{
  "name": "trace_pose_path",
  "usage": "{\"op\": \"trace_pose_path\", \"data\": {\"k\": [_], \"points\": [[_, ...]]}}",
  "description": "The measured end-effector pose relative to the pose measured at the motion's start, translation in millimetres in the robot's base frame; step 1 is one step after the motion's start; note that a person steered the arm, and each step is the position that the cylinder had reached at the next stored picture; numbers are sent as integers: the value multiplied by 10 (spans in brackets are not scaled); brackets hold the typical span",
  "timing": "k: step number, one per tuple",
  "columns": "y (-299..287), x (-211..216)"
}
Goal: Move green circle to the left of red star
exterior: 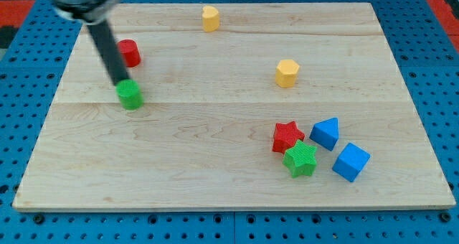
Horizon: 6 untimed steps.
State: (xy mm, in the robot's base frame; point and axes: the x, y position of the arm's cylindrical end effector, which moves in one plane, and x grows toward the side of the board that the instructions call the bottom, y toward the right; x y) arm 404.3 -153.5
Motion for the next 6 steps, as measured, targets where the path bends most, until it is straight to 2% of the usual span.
{"op": "trace_pose_path", "data": {"k": [1, 2, 3, 4, 5, 6], "points": [[-78, 275], [-77, 362], [763, 407], [520, 591], [104, 539], [505, 827]]}}
